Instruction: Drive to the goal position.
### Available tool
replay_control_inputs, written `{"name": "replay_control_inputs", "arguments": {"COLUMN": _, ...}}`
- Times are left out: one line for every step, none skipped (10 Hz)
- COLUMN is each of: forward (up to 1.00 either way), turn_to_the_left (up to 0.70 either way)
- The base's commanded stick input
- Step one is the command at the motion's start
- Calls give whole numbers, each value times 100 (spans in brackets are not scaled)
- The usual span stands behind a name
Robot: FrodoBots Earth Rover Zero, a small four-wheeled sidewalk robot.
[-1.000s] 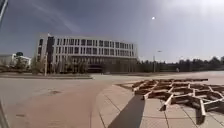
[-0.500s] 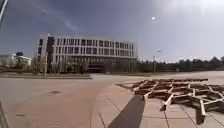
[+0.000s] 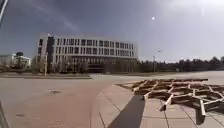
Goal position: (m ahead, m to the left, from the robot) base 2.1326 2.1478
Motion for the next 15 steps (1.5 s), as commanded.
{"name": "replay_control_inputs", "arguments": {"forward": 4, "turn_to_the_left": 0}}
{"name": "replay_control_inputs", "arguments": {"forward": 4, "turn_to_the_left": 0}}
{"name": "replay_control_inputs", "arguments": {"forward": 5, "turn_to_the_left": 0}}
{"name": "replay_control_inputs", "arguments": {"forward": 5, "turn_to_the_left": 0}}
{"name": "replay_control_inputs", "arguments": {"forward": 5, "turn_to_the_left": 0}}
{"name": "replay_control_inputs", "arguments": {"forward": 5, "turn_to_the_left": 0}}
{"name": "replay_control_inputs", "arguments": {"forward": 5, "turn_to_the_left": 0}}
{"name": "replay_control_inputs", "arguments": {"forward": 5, "turn_to_the_left": 0}}
{"name": "replay_control_inputs", "arguments": {"forward": 5, "turn_to_the_left": 0}}
{"name": "replay_control_inputs", "arguments": {"forward": 5, "turn_to_the_left": 0}}
{"name": "replay_control_inputs", "arguments": {"forward": 5, "turn_to_the_left": 0}}
{"name": "replay_control_inputs", "arguments": {"forward": 4, "turn_to_the_left": 0}}
{"name": "replay_control_inputs", "arguments": {"forward": 5, "turn_to_the_left": 0}}
{"name": "replay_control_inputs", "arguments": {"forward": 5, "turn_to_the_left": 0}}
{"name": "replay_control_inputs", "arguments": {"forward": 5, "turn_to_the_left": 0}}
